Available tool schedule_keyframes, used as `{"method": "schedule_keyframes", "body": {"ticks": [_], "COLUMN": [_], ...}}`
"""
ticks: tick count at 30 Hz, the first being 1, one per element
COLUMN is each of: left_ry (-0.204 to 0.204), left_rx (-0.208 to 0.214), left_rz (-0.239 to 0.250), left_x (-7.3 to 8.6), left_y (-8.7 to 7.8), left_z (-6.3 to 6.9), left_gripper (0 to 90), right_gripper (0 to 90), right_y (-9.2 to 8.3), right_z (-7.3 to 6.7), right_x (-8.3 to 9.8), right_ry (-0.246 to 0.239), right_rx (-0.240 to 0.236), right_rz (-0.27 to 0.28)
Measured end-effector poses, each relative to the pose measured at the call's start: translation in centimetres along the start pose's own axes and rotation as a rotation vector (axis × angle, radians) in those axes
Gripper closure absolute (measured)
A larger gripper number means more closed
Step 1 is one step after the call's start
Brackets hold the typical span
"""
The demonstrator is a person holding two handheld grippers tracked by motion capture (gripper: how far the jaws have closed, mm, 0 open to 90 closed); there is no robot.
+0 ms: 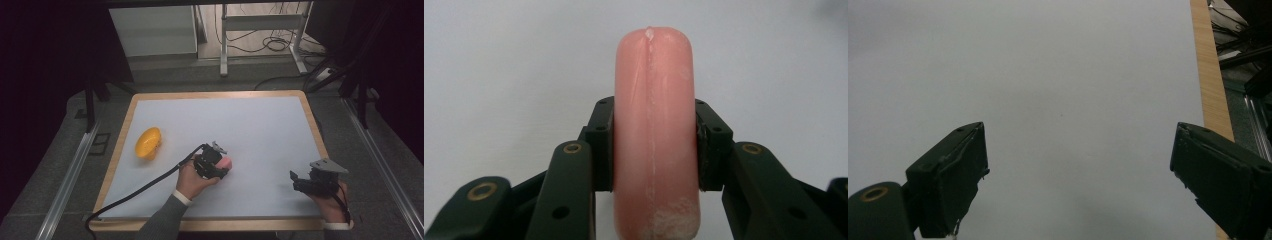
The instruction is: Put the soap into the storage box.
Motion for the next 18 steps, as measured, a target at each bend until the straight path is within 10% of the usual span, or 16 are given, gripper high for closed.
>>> {"method": "schedule_keyframes", "body": {"ticks": [18], "left_ry": [-0.033], "left_rx": [-0.032], "left_rz": [0.059], "left_x": [0.8], "left_y": [-3.3], "left_z": [-2.3], "left_gripper": [60.1], "right_gripper": [8.2], "right_y": [0.2], "right_z": [0.0], "right_x": [0.2], "right_ry": [-0.006], "right_rx": [0.006], "right_rz": [-0.011]}}
Point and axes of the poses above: each handheld gripper's, and its own axes: y roughly forward along the jaws, x roughly out of its underside, z roughly to its right, the point moved 5 cm from there along y, roughly forward along the jaws, and after that the axes turned 11 degrees about x, right-handed, at the moved point
